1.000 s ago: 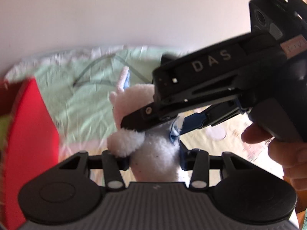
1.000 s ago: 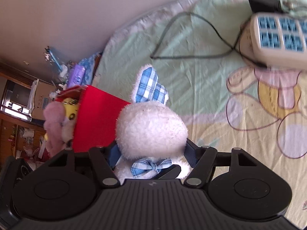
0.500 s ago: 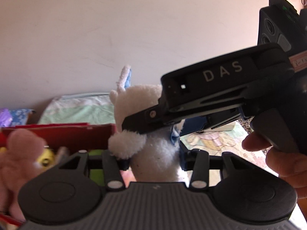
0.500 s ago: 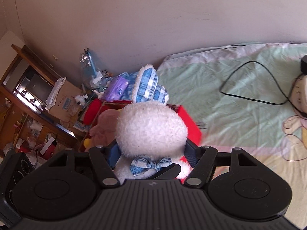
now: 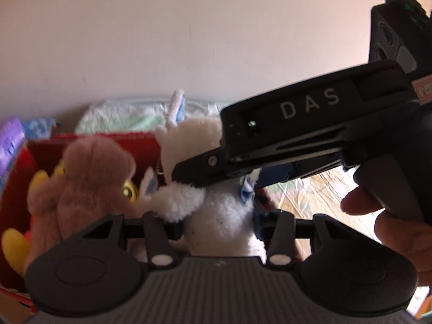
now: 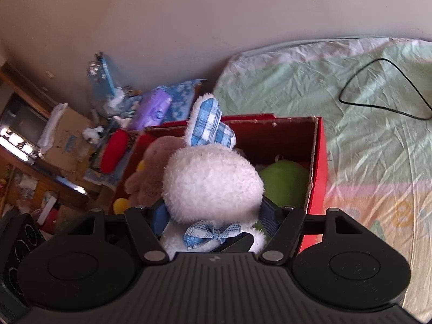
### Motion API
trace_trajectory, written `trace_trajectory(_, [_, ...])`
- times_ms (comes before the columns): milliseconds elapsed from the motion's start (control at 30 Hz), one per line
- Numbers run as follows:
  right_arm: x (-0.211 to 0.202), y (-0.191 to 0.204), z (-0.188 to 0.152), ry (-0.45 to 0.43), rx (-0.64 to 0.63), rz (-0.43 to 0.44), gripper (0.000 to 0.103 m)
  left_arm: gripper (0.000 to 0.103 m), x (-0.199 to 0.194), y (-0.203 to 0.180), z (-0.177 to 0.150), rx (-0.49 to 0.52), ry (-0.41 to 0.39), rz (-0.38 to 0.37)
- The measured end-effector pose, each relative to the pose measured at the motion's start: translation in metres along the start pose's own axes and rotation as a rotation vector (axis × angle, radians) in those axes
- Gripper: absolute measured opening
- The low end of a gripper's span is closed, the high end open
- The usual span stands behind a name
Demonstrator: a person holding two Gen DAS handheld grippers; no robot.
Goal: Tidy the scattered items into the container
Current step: 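Lift the white bunny and carry it toward the red box, then lower the white bunny into the red box beside the pink teddy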
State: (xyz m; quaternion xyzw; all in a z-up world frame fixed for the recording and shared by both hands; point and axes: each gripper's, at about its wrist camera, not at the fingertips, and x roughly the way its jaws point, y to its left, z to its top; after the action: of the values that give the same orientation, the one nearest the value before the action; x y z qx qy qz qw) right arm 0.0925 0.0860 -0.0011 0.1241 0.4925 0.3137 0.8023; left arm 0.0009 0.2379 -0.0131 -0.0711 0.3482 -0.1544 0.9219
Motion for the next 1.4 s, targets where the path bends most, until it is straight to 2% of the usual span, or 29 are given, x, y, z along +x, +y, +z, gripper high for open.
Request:
trace_trajectory(200, [0.021,0.011,0.002,0.015,0.033,-0.119,0.069,0.049,0.010,0.010,-0.012,0.001,0.016,-0.039])
trace_trajectory(433, [0.054,0.046,0.002,0.068,-0.115,-0.265,0.068,0.050,0.010,0.016,-0.023,0.041,0.006,-0.038])
trace_trajectory(600, [0.048,0.054,0.000,0.041,-0.157,-0.267,0.068,0.055,-0.001,0.020,-0.023,0.021,0.001,-0.081])
trace_trajectory(667, [0.046,0.056,0.002,0.032,-0.169,-0.265,0.070,0.058,-0.005,0.021,-0.022,0.019,-0.002,-0.087])
trace_trajectory(733, [0.044,0.058,0.004,0.020,-0.170,-0.282,0.071,0.067,-0.011,0.021,-0.021,0.023,-0.011,-0.083])
trace_trajectory(867, [0.032,0.060,0.006,-0.011,-0.147,-0.253,0.074,0.072,-0.028,0.022,-0.021,0.035,-0.059,-0.066])
trace_trajectory(967, [0.021,0.061,0.007,-0.032,-0.125,-0.252,0.074,0.072,-0.035,0.026,-0.021,0.041,-0.084,-0.025])
trace_trajectory(1033, [0.009,0.059,0.006,-0.067,-0.083,-0.231,0.075,0.063,-0.034,0.030,-0.021,0.028,-0.080,-0.024])
trace_trajectory(1133, [-0.007,0.052,0.006,-0.103,-0.030,-0.179,0.075,0.061,-0.030,0.032,-0.020,0.035,-0.075,-0.013])
trace_trajectory(1200, [-0.017,0.051,0.006,-0.134,-0.013,-0.199,0.073,0.062,-0.027,0.034,-0.018,0.040,-0.076,-0.004])
trace_trajectory(1233, [-0.019,0.050,0.005,-0.134,-0.002,-0.209,0.067,0.062,-0.027,0.032,-0.019,0.038,-0.077,-0.003])
trace_trajectory(1333, [-0.009,0.042,0.003,-0.068,0.037,-0.177,0.041,0.061,-0.026,0.033,-0.017,0.043,-0.077,0.002])
trace_trajectory(1400, [0.002,0.039,0.001,-0.048,0.051,-0.174,0.041,0.061,-0.022,0.039,-0.008,0.049,-0.073,0.009])
